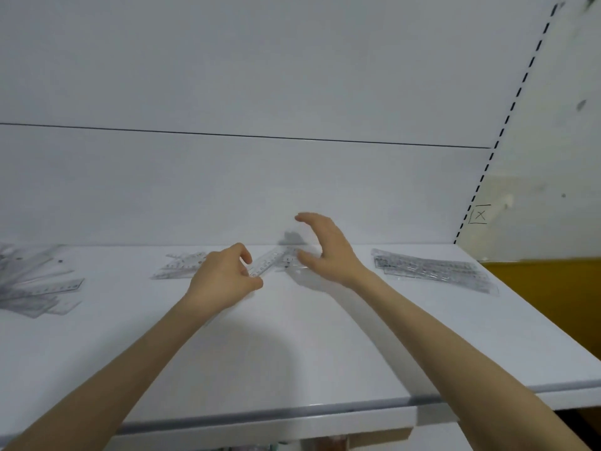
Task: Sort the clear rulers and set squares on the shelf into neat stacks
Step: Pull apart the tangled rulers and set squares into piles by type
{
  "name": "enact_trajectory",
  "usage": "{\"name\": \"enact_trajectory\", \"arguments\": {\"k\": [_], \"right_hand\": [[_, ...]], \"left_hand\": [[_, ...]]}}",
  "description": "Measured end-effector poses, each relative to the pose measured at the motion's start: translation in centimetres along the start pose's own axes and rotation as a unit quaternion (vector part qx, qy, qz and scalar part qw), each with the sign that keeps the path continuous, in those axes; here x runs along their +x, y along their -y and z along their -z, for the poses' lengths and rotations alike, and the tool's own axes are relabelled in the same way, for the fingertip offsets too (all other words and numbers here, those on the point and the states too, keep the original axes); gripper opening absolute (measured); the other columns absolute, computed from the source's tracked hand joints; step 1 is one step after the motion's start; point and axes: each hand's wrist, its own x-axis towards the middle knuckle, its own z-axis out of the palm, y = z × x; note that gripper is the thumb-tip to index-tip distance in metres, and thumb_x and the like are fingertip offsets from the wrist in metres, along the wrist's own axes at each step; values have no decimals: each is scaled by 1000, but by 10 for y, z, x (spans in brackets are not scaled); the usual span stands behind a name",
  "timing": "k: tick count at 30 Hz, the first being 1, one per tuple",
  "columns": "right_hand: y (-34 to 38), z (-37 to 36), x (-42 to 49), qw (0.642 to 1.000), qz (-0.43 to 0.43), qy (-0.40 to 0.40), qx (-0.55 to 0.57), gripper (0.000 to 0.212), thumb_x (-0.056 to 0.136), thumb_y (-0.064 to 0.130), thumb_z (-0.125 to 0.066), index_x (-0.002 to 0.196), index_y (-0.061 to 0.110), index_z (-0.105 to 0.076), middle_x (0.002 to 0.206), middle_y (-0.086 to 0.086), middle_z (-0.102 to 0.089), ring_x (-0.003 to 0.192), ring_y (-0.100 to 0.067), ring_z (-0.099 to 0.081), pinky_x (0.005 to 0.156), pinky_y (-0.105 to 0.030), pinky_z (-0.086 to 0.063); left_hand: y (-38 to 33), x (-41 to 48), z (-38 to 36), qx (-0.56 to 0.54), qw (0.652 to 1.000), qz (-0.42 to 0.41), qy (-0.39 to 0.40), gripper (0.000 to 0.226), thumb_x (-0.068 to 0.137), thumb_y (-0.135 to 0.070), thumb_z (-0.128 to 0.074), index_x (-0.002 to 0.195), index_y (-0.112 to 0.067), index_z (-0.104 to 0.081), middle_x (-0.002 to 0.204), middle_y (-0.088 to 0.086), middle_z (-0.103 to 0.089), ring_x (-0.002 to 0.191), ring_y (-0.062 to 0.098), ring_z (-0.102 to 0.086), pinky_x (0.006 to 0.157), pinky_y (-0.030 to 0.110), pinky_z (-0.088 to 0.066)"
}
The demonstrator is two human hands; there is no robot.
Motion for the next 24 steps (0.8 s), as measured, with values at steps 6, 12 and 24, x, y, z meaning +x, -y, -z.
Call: {"name": "enact_trajectory", "arguments": {"k": [6,12,24], "right_hand": [[35,11,-14,975,82,182,-101,57,75,26,-61,130,16,-50,116,-3,-66,104,-21,-58,95,-32,-42],[23,37,-40,983,-58,164,49,38,77,15,-77,113,16,-62,93,6,-67,79,3,-59,76,-15,-46],[-104,156,-137,961,-271,-19,-56,31,77,17,-79,99,30,-61,96,7,-69,89,-2,-63,75,-17,-42]], "left_hand": [[-15,-1,-12,-4,993,-103,53,29,75,-17,-73,95,-29,-57,85,-11,-65,70,7,-59,63,23,-46],[-17,-1,-24,19,988,-126,88,29,72,-22,-71,94,-35,-57,88,-16,-62,71,8,-59,74,35,-53],[7,5,-39,105,986,-108,71,15,81,-30,-62,93,-36,-56,89,-16,-62,69,5,-59,70,30,-52]]}}
